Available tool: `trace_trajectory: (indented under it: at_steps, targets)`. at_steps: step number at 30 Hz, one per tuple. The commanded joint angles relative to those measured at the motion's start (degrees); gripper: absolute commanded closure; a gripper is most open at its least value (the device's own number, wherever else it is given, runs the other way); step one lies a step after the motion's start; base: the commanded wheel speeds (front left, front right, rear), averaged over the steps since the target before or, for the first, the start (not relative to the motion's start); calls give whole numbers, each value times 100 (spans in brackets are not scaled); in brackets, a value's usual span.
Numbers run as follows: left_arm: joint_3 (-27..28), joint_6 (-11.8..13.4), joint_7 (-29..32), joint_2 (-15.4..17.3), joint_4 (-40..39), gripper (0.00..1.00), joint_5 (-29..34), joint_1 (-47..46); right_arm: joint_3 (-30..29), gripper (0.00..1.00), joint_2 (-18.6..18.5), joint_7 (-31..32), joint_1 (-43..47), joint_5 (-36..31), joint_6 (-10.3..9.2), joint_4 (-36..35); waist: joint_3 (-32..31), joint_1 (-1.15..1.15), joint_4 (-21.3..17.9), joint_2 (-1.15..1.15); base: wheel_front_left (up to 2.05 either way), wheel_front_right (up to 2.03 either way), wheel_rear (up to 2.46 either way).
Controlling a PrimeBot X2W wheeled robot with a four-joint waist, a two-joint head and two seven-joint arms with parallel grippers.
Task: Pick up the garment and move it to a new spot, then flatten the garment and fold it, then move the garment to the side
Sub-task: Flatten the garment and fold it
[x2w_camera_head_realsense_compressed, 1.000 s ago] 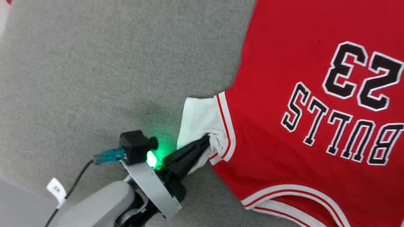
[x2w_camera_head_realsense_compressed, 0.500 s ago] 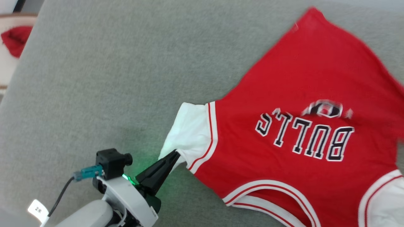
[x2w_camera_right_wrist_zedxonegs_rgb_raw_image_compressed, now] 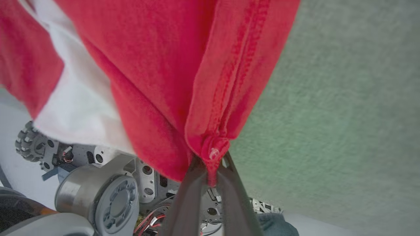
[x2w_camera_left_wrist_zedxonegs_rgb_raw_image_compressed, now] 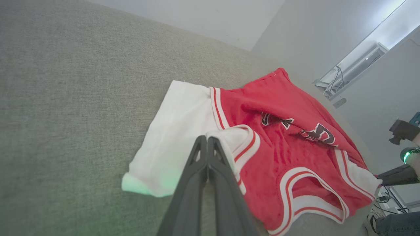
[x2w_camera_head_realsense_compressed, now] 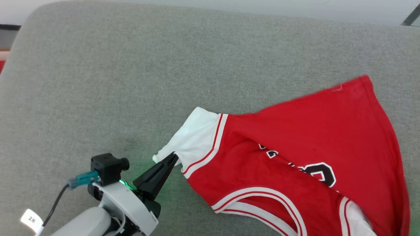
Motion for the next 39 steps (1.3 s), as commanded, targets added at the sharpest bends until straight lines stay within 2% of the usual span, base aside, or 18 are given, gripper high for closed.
trace_trajectory:
  at_steps: [1, 3, 4, 5, 6, 9, 13, 15, 18, 20, 22, 31, 34, 39]
  targets:
    - [12, 25, -3, -10, 5, 100, 37, 22, 28, 100, 58, -15, 16, -32, -2, -25, 2, 0, -20, 0, 0, 0, 0]
    - [6, 22, -3, -38, 2, 100, 45, 30, 101, 100, 242, -151, -10, -129, -2, -81, 16, 0, -29, 0, 0, 0, 0]
    - [9, 20, -3, -41, 1, 100, 45, 34, 124, 83, 309, -208, -52, -176, -2, -80, 21, 0, -37, 0, 0, 0, 0]
    - [16, 19, -3, -42, -3, 100, 43, 40, 143, 58, 340, -268, -98, -202, -2, -116, 25, 0, -45, 0, 0, 0, 0]
    - [24, 17, -3, -33, -8, 100, 42, 49, 98, 0, 369, -340, -163, -224, -2, -154, 28, 0, -51, 0, 0, 0, 0]
    - [63, 14, -3, -11, -21, 100, 45, 72, -147, 0, 344, -399, -297, -146, -2, -354, 22, 0, -44, 0, 0, 0, 0]
    - [80, 7, -2, -49, -68, 100, 68, 85, -754, 0, 242, -238, -599, 111, -2, -831, 29, 0, 29, 0, 0, 0, 0]
    - [60, 0, -2, -82, -97, 100, 104, 64, -1015, 0, 97, -136, -867, 170, -2, -1011, 54, 0, 86, 0, 0, 0, 0]
    - [49, -13, -1, -132, -126, 100, 148, -34, -1200, 0, -123, -297, -1564, -11, -1, -1030, 140, 0, 187, 0, 0, 0, 0]
    - [46, -21, -1, -181, -132, 100, 167, -106, -1059, 0, -203, -588, -2164, -266, -2, -843, 221, 0, 263, 0, 0, 0, 0]
    - [33, -32, 0, -213, -122, 100, 206, -168, -641, 0, -283, -823, -2703, -496, 0, -551, 304, 0, 335, 0, 0, 0, 0]
    - [-19, -66, 2, -364, -85, 100, 295, -556, 944, 0, -351, -1371, -4854, -1286, -3, 1702, 825, 0, 674, 0, 0, 0, 0]
    - [-42, -77, 2, -421, -48, 100, 329, -680, 1321, 0, -458, -1315, -5171, -1360, -3, 2315, 986, 0, 757, 0, 0, 0, 0]
    - [-63, -76, 0, -499, 45, 100, 355, -811, 1790, 0, -563, -980, -5274, -926, 0, 2877, 1107, 0, 816, 0, 0, 0, 0]
